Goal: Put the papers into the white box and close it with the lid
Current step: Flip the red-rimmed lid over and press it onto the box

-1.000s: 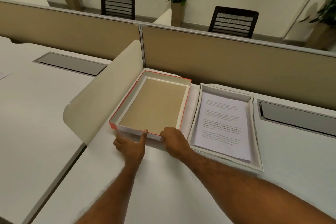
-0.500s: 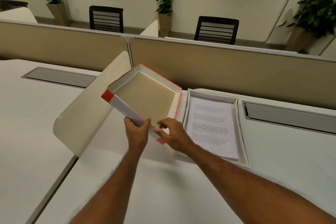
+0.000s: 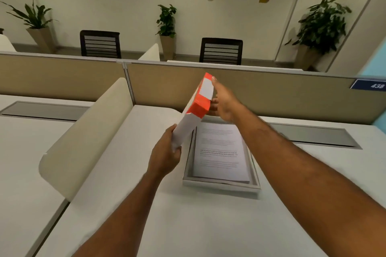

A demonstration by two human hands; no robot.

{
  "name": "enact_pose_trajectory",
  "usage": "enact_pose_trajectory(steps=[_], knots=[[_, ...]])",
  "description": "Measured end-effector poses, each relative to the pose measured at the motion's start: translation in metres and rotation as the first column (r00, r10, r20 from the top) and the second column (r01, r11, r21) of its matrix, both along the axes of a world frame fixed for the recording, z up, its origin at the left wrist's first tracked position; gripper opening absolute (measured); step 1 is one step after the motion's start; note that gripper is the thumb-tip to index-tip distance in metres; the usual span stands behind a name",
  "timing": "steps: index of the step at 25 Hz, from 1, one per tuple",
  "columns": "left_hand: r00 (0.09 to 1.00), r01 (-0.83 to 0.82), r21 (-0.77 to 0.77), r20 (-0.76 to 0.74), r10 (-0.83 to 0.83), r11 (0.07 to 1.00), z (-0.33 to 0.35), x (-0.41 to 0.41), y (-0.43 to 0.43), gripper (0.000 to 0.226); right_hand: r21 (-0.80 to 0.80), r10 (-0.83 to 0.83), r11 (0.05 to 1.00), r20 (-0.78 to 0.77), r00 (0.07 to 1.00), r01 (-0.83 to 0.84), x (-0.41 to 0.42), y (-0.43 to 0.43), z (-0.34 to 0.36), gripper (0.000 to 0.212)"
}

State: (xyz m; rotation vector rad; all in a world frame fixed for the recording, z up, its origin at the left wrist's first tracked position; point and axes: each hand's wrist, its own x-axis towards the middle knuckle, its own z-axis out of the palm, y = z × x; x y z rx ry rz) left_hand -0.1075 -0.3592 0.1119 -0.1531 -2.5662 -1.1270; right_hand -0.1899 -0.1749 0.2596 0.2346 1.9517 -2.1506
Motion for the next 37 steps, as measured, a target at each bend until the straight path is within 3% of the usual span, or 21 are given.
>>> enact_pose_trajectory(steps=[5,10,12,14,16,18,19,21,23,25,29,34,37], knots=[[0.996,0.092,-0.21,0.006,-0.093,0.973,0.001,0.001,0.015,0.067,0.002,-0.062,0.998,0.11,0.992,0.062,0.013,0.027,-0.011,0.036],[0.979,0.203,-0.264,0.035,-0.201,0.943,-0.004,0.001,0.013,0.079,0.126,-0.201,0.974,0.113,0.973,0.186,0.021,0.039,-0.044,0.045],[0.979,0.198,-0.182,0.074,-0.187,0.963,-0.007,-0.003,0.0,0.081,0.153,-0.226,0.966,0.104,0.969,0.209,0.025,0.047,-0.057,0.047],[0.982,0.051,-0.027,0.184,-0.046,0.998,-0.011,-0.012,-0.016,0.078,0.173,-0.213,0.966,0.107,0.971,0.193,0.03,0.055,-0.068,0.046],[0.926,-0.094,0.064,0.372,0.064,0.993,-0.021,-0.022,-0.032,0.079,0.141,-0.178,0.977,0.125,0.976,0.16,0.035,0.061,-0.08,0.044],[0.867,-0.151,0.199,0.496,0.033,0.968,-0.037,-0.022,-0.044,0.078,0.092,-0.164,0.984,0.148,0.975,0.152,0.04,0.067,-0.091,0.039],[0.841,-0.173,0.337,0.539,-0.039,0.925,-0.044,-0.019,-0.047,0.073,0.082,-0.168,0.984,0.154,0.974,0.157,0.042,0.071,-0.096,0.037],[0.776,-0.238,0.629,0.582,-0.244,0.74,-0.057,-0.013,-0.048,0.055,0.102,-0.172,0.982,0.15,0.974,0.158,0.045,0.079,-0.107,0.033],[0.762,-0.258,0.763,0.538,-0.361,0.593,-0.065,-0.015,-0.042,0.042,0.145,-0.155,0.98,0.14,0.978,0.135,0.048,0.085,-0.118,0.031],[0.793,-0.217,0.795,0.482,-0.372,0.567,-0.065,-0.02,-0.033,0.035,0.178,-0.145,0.977,0.134,0.98,0.12,0.048,0.089,-0.129,0.033],[0.852,-0.066,0.795,0.359,-0.382,0.603,-0.043,-0.041,-0.021,0.038,0.202,-0.208,0.961,0.082,0.975,0.188,0.039,0.101,-0.136,0.05],[0.826,-0.016,0.739,0.389,-0.408,0.673,-0.006,-0.074,0.003,0.043,0.086,-0.267,0.962,0.09,0.96,0.259,0.028,0.129,-0.133,0.021],[0.797,-0.006,0.723,0.421,-0.434,0.691,-0.004,-0.085,0.02,0.04,0.099,-0.283,0.957,0.086,0.955,0.274,0.021,0.143,-0.139,0.03]])
